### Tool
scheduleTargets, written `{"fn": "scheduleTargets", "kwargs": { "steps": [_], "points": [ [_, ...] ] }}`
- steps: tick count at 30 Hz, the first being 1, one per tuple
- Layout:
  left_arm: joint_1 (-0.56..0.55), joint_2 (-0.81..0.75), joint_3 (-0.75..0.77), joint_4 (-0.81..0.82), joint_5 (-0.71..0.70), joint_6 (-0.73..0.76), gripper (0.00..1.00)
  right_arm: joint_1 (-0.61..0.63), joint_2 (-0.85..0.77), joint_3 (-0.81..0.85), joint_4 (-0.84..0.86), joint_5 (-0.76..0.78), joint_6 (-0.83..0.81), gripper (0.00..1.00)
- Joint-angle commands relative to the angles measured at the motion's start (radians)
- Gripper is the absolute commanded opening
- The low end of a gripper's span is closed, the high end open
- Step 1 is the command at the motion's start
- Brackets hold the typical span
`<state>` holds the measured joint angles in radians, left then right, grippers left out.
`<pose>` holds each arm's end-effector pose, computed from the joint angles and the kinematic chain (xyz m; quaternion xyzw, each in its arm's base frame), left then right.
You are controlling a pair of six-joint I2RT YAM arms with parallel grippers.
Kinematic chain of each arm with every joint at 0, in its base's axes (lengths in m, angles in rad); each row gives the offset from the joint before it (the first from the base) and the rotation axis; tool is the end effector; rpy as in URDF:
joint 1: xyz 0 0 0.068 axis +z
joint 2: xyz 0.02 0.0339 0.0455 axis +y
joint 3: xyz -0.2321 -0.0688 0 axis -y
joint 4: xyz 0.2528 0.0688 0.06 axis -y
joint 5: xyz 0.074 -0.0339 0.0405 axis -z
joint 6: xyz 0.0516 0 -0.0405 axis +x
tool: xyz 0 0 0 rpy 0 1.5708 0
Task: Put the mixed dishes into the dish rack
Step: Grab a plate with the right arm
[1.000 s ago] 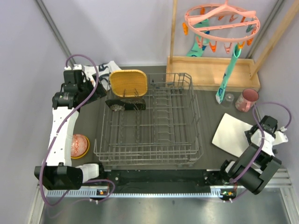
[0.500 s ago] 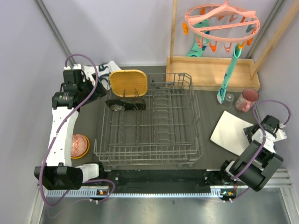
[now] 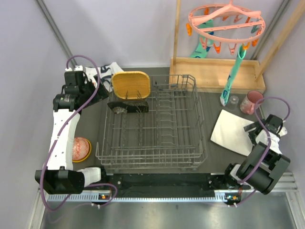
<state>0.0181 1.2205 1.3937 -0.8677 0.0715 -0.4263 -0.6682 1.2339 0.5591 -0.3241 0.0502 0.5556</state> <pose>0.2755 0.0013 0.3539 -0.1846 0.8861 -0.1176 0.4086 0.1916 -0.1545 0.1159 0.5567 0.7810 -0.0399 0.2802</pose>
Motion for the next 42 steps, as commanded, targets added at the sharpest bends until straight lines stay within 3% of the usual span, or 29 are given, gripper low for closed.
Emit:
{"fn": "scheduleTargets", "kwargs": {
  "steps": [1, 26, 42],
  "points": [
    [0.005, -0.021, -0.004, 0.042, 0.002, -0.012, 0.91, 0.047, 0.029, -0.004, -0.056, -0.119, 0.021, 0.89],
    [0.005, -0.027, -0.010, 0.045, -0.003, -0.014, 0.91, 0.298, 0.032, 0.002, -0.046, -0.154, 0.165, 0.88],
    [0.005, -0.022, 0.007, 0.038, -0.009, -0.019, 0.91, 0.299, -0.036, -0.011, -0.053, -0.194, 0.060, 0.92]
  ]
}}
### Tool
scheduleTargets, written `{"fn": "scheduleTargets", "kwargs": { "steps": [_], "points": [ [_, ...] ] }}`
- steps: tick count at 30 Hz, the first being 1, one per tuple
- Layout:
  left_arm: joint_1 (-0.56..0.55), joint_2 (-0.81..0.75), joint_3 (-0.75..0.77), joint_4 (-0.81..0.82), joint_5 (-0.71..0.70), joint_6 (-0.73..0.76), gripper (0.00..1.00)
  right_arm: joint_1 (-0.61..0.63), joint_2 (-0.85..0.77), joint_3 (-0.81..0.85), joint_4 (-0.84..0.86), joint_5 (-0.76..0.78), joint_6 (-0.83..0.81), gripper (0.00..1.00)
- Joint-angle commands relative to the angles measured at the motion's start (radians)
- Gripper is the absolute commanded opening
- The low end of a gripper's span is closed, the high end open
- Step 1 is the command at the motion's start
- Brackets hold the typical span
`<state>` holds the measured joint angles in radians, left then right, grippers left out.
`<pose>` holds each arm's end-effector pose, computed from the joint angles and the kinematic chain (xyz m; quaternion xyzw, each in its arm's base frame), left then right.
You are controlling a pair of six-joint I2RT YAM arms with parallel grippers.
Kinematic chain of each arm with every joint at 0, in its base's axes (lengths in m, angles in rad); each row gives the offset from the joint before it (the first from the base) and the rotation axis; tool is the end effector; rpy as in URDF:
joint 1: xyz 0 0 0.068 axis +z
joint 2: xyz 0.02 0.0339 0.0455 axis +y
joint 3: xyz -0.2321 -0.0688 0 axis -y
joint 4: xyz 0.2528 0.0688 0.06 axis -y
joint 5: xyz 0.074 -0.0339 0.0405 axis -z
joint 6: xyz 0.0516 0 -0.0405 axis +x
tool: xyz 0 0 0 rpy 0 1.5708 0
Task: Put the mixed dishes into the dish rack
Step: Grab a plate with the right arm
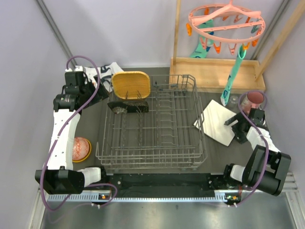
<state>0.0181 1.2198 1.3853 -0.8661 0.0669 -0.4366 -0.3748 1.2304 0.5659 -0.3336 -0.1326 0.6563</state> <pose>0.2756 0.0015 0.3514 -0.1905 0.8862 -0.1172 0.4058 0.2317 -0.0838 0.1184 0.4556 0.8420 0.1025 0.2701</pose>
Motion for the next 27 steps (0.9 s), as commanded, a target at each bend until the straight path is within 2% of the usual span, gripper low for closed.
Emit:
{"fn": "scheduleTargets", "kwargs": {
  "steps": [1, 10, 27],
  "points": [
    [0.005, -0.022, 0.014, 0.038, 0.004, -0.007, 0.91, -0.004, -0.034, -0.021, -0.039, -0.016, -0.043, 0.92],
    [0.005, -0.016, 0.023, 0.033, -0.003, 0.002, 0.91, -0.173, -0.048, -0.081, 0.079, -0.183, -0.098, 0.93],
    [0.005, -0.011, 0.011, 0.042, 0.005, 0.004, 0.91, -0.176, -0.031, -0.115, 0.251, -0.277, -0.112, 0.93]
  ]
}}
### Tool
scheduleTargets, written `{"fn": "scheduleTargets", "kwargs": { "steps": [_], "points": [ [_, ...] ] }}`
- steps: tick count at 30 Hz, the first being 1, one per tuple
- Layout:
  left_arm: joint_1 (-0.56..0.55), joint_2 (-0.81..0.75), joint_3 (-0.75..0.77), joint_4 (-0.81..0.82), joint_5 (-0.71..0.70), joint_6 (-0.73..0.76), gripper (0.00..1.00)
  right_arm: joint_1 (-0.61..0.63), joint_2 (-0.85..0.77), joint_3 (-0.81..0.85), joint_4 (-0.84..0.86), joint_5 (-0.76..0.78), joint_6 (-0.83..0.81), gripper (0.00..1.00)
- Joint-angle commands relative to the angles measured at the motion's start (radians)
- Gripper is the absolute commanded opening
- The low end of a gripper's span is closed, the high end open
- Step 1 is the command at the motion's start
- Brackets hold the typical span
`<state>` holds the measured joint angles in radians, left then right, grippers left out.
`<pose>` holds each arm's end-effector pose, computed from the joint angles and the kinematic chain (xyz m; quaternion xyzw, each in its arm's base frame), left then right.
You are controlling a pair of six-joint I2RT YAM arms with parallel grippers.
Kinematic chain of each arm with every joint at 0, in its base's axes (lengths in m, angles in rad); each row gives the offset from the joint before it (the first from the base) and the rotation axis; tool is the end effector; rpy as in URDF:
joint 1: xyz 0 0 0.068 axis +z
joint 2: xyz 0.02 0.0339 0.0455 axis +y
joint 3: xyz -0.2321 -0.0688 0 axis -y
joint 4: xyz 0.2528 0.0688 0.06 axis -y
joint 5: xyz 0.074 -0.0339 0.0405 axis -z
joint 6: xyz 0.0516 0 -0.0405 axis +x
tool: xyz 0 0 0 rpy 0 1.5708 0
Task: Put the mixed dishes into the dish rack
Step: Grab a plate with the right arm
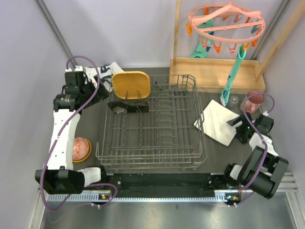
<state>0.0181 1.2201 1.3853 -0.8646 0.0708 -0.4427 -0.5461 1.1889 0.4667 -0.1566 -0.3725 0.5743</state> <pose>0.2758 0.0013 0.3515 -0.1924 0.8855 -0.1202 0.4055 0.2155 -0.1090 0.1128 0.4380 0.8165 0.1789 0.3308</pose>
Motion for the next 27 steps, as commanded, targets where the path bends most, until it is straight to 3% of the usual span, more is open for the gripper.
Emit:
{"fn": "scheduleTargets", "kwargs": {
  "steps": [1, 27],
  "points": [
    [0.005, -0.011, 0.011, 0.042, 0.003, 0.007, 0.91, -0.005, 0.006, -0.019, 0.080, -0.046, -0.030, 0.93],
    [0.003, -0.051, -0.017, 0.030, -0.017, -0.007, 0.91, -0.003, 0.135, -0.146, 0.434, -0.342, 0.084, 0.86]
  ]
}}
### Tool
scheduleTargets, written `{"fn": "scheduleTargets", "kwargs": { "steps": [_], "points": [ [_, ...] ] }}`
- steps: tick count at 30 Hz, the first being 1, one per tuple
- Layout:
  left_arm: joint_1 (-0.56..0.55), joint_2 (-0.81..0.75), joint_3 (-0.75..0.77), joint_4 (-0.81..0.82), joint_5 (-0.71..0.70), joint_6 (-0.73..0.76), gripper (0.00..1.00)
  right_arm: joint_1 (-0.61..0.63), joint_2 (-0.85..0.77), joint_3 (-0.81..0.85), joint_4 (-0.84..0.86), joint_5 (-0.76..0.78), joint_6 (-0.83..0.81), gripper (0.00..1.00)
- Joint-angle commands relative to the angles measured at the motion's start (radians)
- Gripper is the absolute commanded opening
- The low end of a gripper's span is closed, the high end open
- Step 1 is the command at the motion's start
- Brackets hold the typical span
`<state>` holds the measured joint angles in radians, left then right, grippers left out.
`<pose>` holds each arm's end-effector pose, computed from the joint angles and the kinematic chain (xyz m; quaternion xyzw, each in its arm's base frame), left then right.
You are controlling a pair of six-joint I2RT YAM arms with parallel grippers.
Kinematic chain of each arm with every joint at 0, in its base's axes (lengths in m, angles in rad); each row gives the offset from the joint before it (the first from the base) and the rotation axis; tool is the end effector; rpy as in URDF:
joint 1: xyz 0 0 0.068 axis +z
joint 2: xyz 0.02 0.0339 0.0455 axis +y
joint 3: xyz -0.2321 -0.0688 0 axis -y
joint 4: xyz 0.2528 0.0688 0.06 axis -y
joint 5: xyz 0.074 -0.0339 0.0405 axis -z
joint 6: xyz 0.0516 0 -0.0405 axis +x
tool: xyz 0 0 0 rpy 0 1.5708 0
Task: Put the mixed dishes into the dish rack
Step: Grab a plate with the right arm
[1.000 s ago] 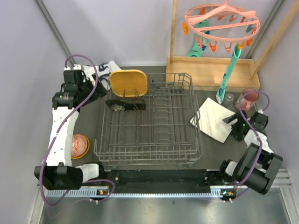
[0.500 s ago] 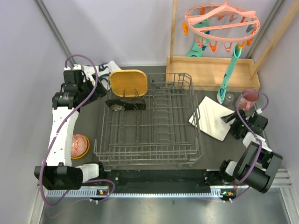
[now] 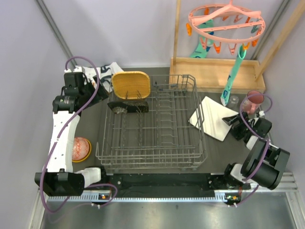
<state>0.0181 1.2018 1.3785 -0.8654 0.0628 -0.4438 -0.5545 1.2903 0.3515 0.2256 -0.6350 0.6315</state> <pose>0.2715 0.0017 0.3537 -0.1938 0.8829 -0.1179 0.4110 0.2209 -0.1008 0.0924 0.3752 0.7890 0.2989 0.3838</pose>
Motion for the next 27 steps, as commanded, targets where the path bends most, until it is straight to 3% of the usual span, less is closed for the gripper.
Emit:
{"fn": "scheduleTargets", "kwargs": {
  "steps": [1, 27],
  "points": [
    [0.005, -0.036, -0.010, 0.031, -0.009, -0.009, 0.91, 0.005, 0.040, -0.039, 0.069, -0.089, 0.040, 0.86],
    [0.006, -0.039, -0.025, 0.034, -0.015, -0.004, 0.91, 0.039, -0.008, -0.089, 0.308, -0.212, 0.109, 0.82]
  ]
}}
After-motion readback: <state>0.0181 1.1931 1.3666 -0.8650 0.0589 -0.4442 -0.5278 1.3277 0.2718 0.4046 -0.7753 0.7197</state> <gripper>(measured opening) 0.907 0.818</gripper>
